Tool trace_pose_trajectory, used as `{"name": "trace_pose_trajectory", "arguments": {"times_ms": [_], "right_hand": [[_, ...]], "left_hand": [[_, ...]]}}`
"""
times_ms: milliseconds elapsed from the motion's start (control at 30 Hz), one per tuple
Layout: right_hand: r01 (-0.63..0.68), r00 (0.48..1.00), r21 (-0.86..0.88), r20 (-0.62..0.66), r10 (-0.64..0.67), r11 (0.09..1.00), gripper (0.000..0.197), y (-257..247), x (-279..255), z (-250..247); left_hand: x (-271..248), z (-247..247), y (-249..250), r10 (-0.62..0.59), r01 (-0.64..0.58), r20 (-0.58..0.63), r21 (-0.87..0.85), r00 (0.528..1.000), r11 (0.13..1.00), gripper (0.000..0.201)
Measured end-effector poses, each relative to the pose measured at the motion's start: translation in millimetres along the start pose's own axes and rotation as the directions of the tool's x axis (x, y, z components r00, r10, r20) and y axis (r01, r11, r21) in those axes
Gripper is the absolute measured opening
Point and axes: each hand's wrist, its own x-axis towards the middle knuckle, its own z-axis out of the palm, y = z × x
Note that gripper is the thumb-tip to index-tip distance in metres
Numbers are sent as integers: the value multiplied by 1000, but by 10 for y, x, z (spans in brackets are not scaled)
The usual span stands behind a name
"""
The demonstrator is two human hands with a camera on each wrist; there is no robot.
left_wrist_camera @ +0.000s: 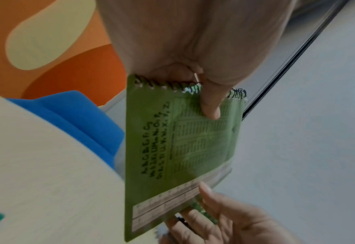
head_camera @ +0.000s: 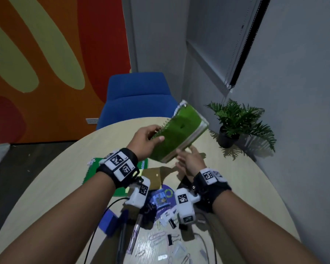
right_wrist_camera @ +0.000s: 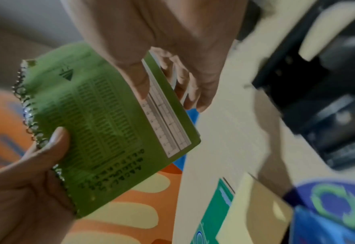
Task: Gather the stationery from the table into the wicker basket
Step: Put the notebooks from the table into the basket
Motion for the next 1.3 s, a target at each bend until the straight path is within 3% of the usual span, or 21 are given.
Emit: {"name": "trace_pose_trajectory", "arguments": {"times_ms": [67, 133, 267, 367, 500, 600, 700, 867, 1000, 1067, 1200, 1233, 1300], "right_hand": [[201, 979, -41, 28, -200, 979, 17, -221, -246, -91], [383, 923, -192, 56, -380, 904, 8, -400, -586, -243], [540, 839, -394, 176, -515, 744, 14, -525, -1413, -651], [533, 843, -493, 244, -479, 688, 4, -408, -1968, -977], [349, 937, -598, 196, -290, 722, 8, 189, -2519, -1438], [238, 971, -751, 172, -166, 616, 7, 781, -2848, -1759], [125, 992, -882, 120, -40, 454, 23, 1163, -3114, -1917], [29, 993, -941, 64, 94, 339, 44, 1435, -3327, -1867], [-7, 997, -980, 10, 82, 198, 72, 1583, -3373, -1756], [35, 998, -987, 44, 51, 156, 71, 1572, -3426, -1717], [167, 986, -984, 165, -38, 61, 52, 1439, -3541, -1606], [193, 981, -980, 192, -42, 40, 46, 1428, -3553, -1578], [255, 967, -966, 255, 13, -30, 34, 1455, -3565, -1526]], "left_hand": [[-279, -82, 297, 81, -84, -27, -118, 996, 989, 22], [-594, -138, 527, 116, -123, -43, -221, 992, 968, 23], [-1312, -69, 767, 114, -112, -14, -339, 993, 934, 26], [-1847, 98, 720, 28, 0, 74, -356, 997, 935, 25], [-2538, 504, 408, -174, 217, 170, -283, 970, 934, 36], [-3018, 868, 76, -262, 306, 282, -124, 923, 944, 34], [-3394, 1145, -108, -301, 273, 370, 127, 879, 953, 37], [-3634, 1320, -224, -407, 258, 468, 350, 785, 901, 50], [-3665, 1374, -280, -432, 195, 460, 476, 776, 857, 50], [-3664, 1388, -280, -430, 168, 447, 514, 784, 841, 56], [-3690, 1328, -240, -411, 135, 402, 560, 818, 817, 68], [-3709, 1313, -237, -400, 109, 418, 568, 816, 816, 62], [-3760, 1308, -268, -415, 56, 490, 592, 767, 804, 53]]}}
